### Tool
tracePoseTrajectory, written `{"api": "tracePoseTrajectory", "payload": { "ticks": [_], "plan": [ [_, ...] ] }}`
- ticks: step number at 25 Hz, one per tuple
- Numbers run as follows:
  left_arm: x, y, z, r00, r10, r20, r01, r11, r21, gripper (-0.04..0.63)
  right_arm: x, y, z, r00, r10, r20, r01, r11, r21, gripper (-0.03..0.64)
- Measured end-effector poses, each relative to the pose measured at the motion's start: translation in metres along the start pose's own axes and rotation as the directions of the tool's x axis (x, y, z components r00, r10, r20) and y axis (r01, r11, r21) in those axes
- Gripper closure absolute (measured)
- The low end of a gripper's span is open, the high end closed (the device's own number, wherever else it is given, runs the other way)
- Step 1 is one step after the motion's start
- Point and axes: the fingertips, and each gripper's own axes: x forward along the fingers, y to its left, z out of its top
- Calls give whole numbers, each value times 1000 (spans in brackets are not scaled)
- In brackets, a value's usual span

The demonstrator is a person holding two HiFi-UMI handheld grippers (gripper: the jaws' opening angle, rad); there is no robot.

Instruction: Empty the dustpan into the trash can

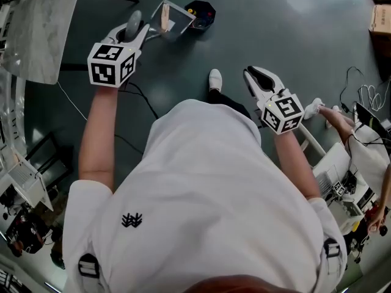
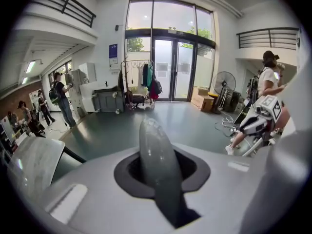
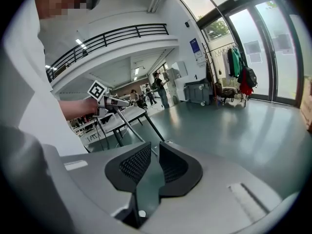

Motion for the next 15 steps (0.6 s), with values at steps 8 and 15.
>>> {"api": "tracePoseTrajectory", "payload": {
  "ticks": [8, 15],
  "plan": [
    [94, -53, -4, 993, -80, -85, 99, 966, 238, 483, -9, -52, 8, 999, -48, -1, 48, 997, 53, 563],
    [122, -153, -34, 957, -166, -238, 280, 745, 606, 485, -10, -67, -1, 999, -48, -3, 48, 995, 86, 565]
  ]
}}
